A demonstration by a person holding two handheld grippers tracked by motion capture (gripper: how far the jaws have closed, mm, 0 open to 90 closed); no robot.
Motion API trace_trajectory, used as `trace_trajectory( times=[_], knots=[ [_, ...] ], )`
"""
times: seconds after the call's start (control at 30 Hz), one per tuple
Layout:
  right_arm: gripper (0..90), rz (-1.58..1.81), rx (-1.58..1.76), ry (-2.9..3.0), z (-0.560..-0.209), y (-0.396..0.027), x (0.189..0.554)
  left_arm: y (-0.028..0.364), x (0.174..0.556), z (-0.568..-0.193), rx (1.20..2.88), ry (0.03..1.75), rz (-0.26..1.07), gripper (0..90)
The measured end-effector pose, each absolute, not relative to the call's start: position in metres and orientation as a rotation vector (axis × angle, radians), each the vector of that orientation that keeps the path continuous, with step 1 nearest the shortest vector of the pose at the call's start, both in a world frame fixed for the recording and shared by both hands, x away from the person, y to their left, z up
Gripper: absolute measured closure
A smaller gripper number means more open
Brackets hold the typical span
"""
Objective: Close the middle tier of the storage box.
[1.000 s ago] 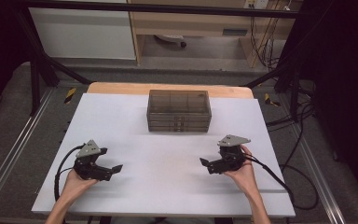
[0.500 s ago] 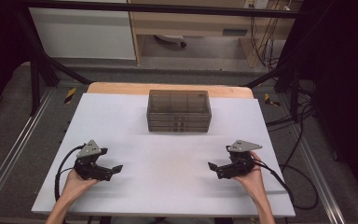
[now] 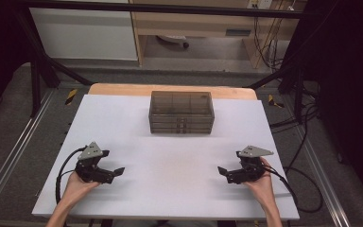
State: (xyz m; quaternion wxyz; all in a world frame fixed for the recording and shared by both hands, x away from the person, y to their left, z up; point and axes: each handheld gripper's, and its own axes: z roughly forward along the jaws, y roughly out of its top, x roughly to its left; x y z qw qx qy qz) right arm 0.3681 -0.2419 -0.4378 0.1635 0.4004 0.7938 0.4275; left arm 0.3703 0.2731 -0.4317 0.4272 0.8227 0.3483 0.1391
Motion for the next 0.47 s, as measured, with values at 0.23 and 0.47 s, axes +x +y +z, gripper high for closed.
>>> trace_trajectory(
  times=[0.23, 0.47],
  knots=[
    [0.3, 1.213, 1.150, 2.272, -0.4404, -0.2439, 0.3677, 0.2733, 0.3698, -0.4312, 2.054, 0.869, 0.349, 3.3],
    [0.3, 1.215, 1.141, 2.272, -0.4419, -0.2440, 0.3685, 0.2731, 0.3697, -0.4310, 2.054, 0.869, 0.350, 3.3]
  ],
)
